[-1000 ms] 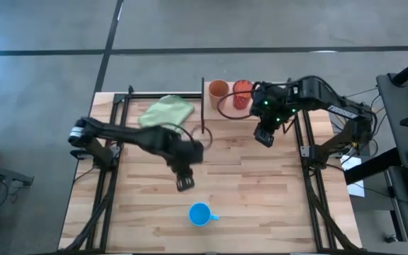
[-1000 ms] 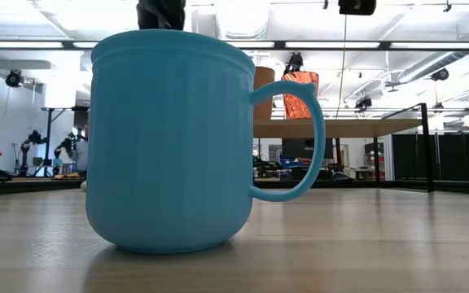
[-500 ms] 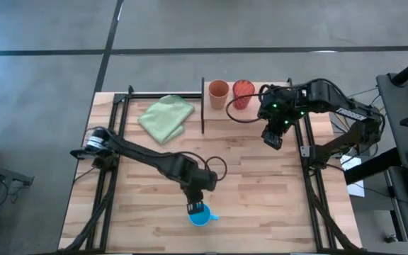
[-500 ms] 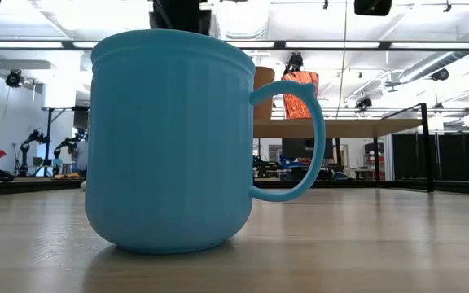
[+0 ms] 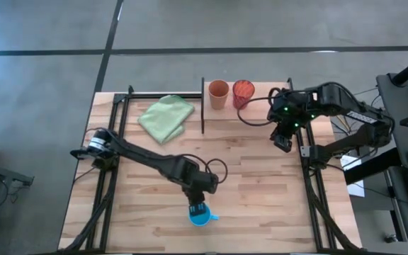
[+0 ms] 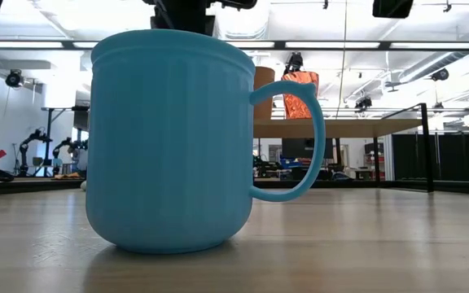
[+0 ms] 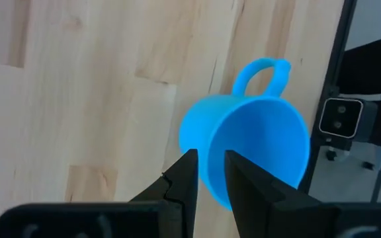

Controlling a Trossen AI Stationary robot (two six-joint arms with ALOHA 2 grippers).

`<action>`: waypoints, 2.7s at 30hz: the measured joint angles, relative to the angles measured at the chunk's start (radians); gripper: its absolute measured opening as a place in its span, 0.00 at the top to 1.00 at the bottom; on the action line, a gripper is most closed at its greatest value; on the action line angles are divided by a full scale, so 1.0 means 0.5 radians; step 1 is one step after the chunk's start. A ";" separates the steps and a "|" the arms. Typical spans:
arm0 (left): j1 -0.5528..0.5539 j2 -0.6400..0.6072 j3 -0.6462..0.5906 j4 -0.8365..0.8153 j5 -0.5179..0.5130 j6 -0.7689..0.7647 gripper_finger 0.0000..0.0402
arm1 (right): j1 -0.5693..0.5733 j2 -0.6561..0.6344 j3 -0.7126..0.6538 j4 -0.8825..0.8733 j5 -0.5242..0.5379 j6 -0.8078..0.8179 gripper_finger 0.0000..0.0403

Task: Stack small to large cups/mugs on shelf
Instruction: Put the blue mug on the shelf

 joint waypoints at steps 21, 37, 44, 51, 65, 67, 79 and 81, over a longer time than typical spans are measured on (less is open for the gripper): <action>-0.036 0.007 -0.009 -0.001 -0.088 -0.007 0.85 | 0.000 -0.045 -0.040 0.010 0.001 -0.007 0.84; -0.034 0.007 -0.194 0.174 -0.091 -0.209 0.85 | 0.000 -0.045 -0.040 0.009 0.001 -0.001 0.84; -0.046 0.005 -0.192 0.204 -0.071 -0.209 0.85 | 0.000 -0.043 -0.040 0.009 0.001 0.000 0.84; -0.059 -0.001 -0.193 0.205 -0.049 -0.209 0.85 | -0.001 -0.043 -0.040 0.018 0.001 0.000 0.84; -0.088 0.031 -0.240 0.209 -0.064 -0.202 0.87 | 0.000 -0.042 -0.040 0.053 0.001 0.016 0.84; -0.085 0.029 -0.239 0.208 -0.096 -0.165 0.90 | -0.001 -0.042 -0.040 0.054 0.001 0.016 0.84; 0.050 0.009 -0.029 0.112 -0.196 0.196 1.00 | -0.001 -0.042 -0.040 0.065 0.001 0.016 0.84; 0.103 0.009 0.000 0.118 -0.273 0.301 1.00 | -0.001 -0.042 -0.040 0.068 0.001 0.017 0.84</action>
